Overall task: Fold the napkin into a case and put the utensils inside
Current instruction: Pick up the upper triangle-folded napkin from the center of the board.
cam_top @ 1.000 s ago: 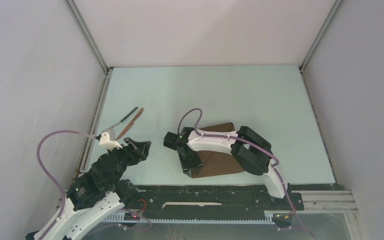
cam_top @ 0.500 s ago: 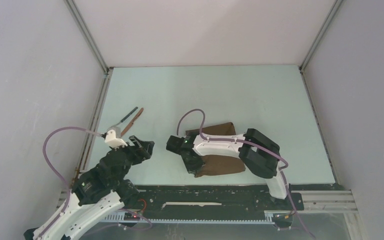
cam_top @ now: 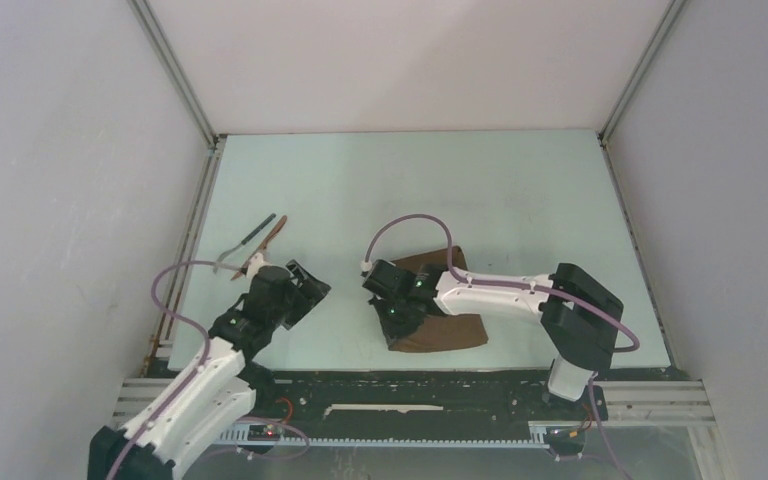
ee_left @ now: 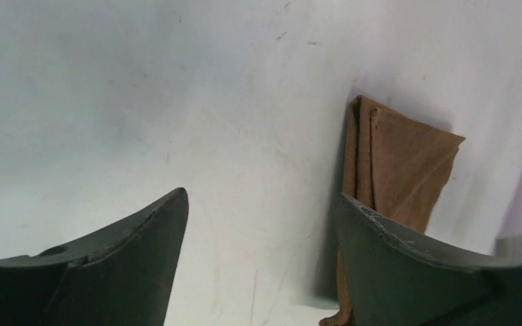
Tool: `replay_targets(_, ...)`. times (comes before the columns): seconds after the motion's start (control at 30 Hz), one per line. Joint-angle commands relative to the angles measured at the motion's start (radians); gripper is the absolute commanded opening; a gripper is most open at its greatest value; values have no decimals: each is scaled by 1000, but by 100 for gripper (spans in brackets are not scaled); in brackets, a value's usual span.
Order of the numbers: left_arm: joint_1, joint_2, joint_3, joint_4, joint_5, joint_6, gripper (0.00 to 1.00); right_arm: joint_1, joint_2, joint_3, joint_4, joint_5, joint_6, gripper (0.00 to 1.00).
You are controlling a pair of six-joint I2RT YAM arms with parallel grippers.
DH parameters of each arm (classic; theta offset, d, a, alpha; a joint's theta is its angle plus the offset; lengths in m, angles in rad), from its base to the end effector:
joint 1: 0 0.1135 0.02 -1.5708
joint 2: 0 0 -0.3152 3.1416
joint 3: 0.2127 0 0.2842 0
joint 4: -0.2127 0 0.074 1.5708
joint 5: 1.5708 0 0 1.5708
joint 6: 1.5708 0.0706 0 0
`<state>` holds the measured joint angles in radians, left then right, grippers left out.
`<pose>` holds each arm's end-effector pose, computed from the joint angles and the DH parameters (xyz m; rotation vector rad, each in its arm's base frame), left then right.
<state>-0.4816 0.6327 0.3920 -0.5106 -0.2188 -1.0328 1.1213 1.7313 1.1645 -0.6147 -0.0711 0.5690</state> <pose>0.1439 -0.0579 0.1944 -0.7487 2.2348 -0.5144 0.1657 0.3550 0.1925 -0.8088 2.7795 0.4952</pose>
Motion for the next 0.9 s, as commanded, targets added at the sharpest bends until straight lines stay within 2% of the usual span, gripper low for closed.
replay_targets(0.0,138,153,-71,461,458,-58,85,-26,-65,-18,81,-42,-51,0)
replay_targets(0.1,134,271,-70,649,528,-103,92,-40,-88,-45,93,-60,-63,0)
replay_targets(0.2,130,419,-45,717,572,-142,93,-51,-106,-66,111,-77,-67,0)
replay_targets(0.37,101,559,-65,860,515,-244,96,-59,-109,-75,134,-88,-59,0)
replay_targets(0.47,88,616,-110,1004,496,-307,95,-65,-110,-75,140,-96,-56,0)
replay_targets(0.57,75,710,-97,1076,508,-312,86,-70,-115,-76,138,-99,-57,0)
replay_targets(0.7,57,866,-101,1271,545,-371,66,-75,-122,-76,131,-98,-64,0)
replay_targets(0.77,45,914,-115,1338,530,-392,63,-82,-122,-76,125,-100,-66,0)
replay_targets(0.87,32,970,-105,1356,520,-389,63,-87,-126,-75,122,-105,-72,0)
